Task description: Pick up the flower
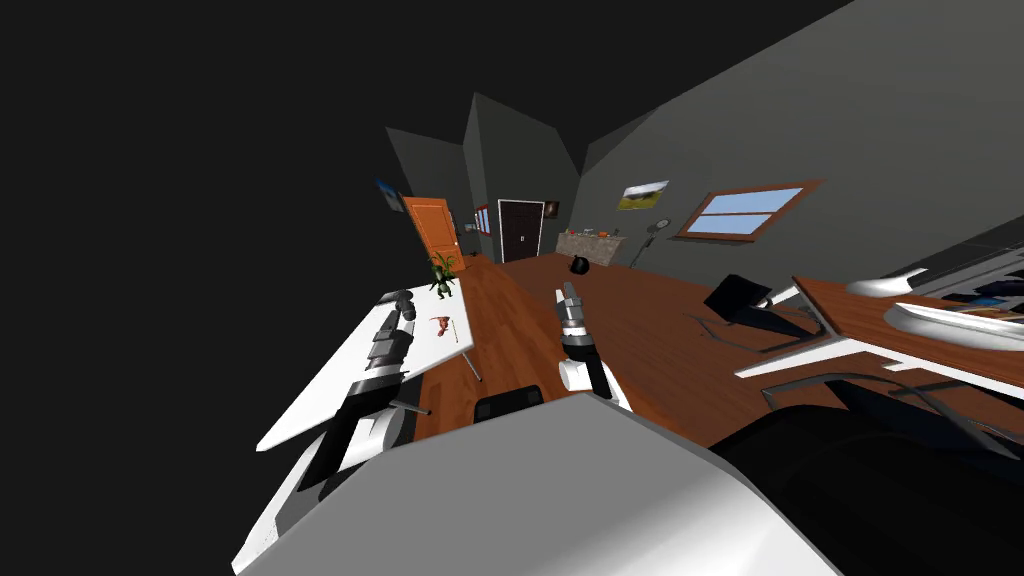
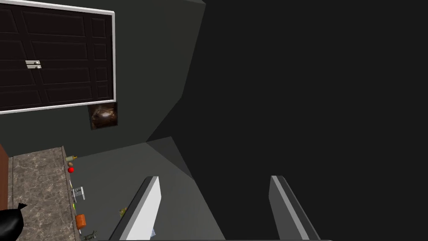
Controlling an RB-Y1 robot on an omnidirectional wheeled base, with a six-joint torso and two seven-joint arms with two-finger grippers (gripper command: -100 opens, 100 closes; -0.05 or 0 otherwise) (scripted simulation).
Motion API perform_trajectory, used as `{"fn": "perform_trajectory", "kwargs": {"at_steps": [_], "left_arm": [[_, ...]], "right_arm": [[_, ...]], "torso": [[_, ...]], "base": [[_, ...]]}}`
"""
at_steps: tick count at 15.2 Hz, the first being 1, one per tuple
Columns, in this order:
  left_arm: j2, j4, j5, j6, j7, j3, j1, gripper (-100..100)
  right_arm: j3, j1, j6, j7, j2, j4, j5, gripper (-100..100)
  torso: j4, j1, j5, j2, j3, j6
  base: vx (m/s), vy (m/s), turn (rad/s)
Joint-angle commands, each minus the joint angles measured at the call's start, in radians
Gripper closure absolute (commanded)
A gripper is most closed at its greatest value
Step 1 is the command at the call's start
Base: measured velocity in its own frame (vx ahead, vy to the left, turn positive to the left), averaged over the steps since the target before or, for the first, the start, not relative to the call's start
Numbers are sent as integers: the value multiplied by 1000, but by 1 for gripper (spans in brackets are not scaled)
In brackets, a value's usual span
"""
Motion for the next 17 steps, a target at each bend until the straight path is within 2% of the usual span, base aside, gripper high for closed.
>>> {"fn": "perform_trajectory", "kwargs": {"at_steps": [1,2,3,4,5,6,7,8,9,10,11,12,13,14,15,16,17], "left_arm": [[25,1,20,31,-3,15,7,-100],[55,13,47,62,-6,35,13,-100],[55,13,47,62,-6,35,13,-100],[85,25,76,92,-10,55,19,-100],[85,25,76,95,-10,55,19,-100],[113,38,106,129,-14,75,25,-100],[113,38,106,129,-14,75,25,-100],[141,52,137,164,-18,97,32,-100],[141,52,137,165,-18,97,32,-100],[167,66,170,198,-22,118,39,-100],[167,66,170,202,-22,118,39,-100],[193,81,204,229,-26,140,46,-100],[193,81,204,240,-26,140,46,-100],[217,95,238,263,-30,163,53,-100],[217,95,238,279,-30,163,53,-100],[241,110,274,306,-35,185,61,-100],[241,110,274,319,-35,185,61,-100]], "right_arm": [[0,0,0,0,0,0,0,0],[0,0,0,0,0,0,0,0],[0,0,0,0,0,0,0,0],[0,0,0,0,0,0,0,0],[0,0,0,0,0,0,0,0],[0,0,0,0,0,0,0,0],[0,0,0,0,0,0,0,0],[0,0,0,0,0,0,0,0],[0,0,0,0,0,0,0,0],[0,0,0,0,0,0,0,0],[0,0,0,0,0,0,0,0],[0,0,0,0,0,0,0,0],[0,0,0,0,0,0,0,0],[0,0,0,0,0,0,0,0],[0,0,0,0,0,0,0,0],[0,0,0,0,0,0,0,0],[0,0,0,0,0,0,0,0]], "torso": [[0,0,0,0,0,0],[0,0,0,0,0,0],[0,0,0,0,0,0],[0,0,0,0,0,0],[0,0,0,0,0,0],[0,0,0,0,0,0],[0,0,0,0,0,0],[0,0,0,0,0,0],[0,0,0,0,0,0],[0,0,0,0,0,0],[0,0,0,0,0,0],[0,0,0,0,0,0],[0,1,0,0,0,0],[0,0,0,0,0,0],[0,1,0,0,0,0],[0,1,0,0,0,0],[0,1,0,0,0,0]], "base": [[-3,25,-162],[-1,23,-214],[-1,27,-165],[-2,29,-208],[-6,28,-176],[-6,27,-191],[-2,27,-173],[-2,27,-243],[-3,28,-215],[-4,31,-261],[-4,32,-195],[-5,32,-225],[-5,34,-208],[-5,34,-263],[-6,35,-214],[-7,32,-233],[-9,33,-206]]}}
